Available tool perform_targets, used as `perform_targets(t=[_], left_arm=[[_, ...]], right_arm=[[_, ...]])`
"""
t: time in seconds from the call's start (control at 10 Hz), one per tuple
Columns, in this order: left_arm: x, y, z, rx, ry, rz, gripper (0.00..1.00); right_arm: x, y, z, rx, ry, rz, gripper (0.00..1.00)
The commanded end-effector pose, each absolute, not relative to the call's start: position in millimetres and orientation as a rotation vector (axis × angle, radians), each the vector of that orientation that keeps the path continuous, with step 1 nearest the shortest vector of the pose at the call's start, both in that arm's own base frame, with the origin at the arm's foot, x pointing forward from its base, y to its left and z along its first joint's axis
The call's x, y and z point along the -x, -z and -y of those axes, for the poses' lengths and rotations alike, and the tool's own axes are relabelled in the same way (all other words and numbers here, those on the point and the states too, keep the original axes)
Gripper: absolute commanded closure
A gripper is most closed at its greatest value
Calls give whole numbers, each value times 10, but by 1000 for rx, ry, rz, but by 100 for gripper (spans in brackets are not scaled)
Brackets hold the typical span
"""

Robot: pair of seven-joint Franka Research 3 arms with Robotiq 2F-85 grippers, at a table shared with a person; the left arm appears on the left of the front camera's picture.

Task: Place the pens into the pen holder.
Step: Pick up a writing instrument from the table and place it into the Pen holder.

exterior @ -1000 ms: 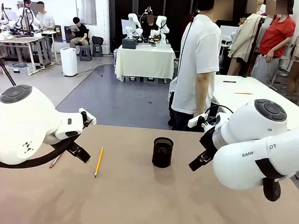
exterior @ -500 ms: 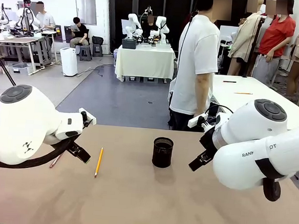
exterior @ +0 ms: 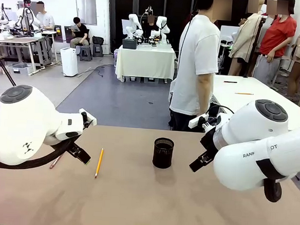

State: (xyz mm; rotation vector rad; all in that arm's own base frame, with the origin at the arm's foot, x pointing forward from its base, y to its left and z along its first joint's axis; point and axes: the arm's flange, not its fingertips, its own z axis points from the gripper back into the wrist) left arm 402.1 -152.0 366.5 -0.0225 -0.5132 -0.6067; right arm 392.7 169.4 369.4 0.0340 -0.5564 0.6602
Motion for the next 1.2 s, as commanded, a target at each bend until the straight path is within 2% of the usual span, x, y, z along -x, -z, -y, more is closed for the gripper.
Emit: perform_targets(t=[0.0,0.4,0.7,1.1], left_arm=[[-4022,-3754,1539,69,627,386,0],[-4088,-3990,1467,321,650,302,0],[-4139,-4335,1265,515,796,475,0],[-4345,-4801,862,507,857,608,0]], right_arm=[[-3950,-3745,-1694,-137,-730,471,0],[-4055,-3973,-1564,-351,-762,386,0],[-4065,-4418,-1353,-454,-850,407,0],[-4165,-5082,-977,-503,-955,446,0]])
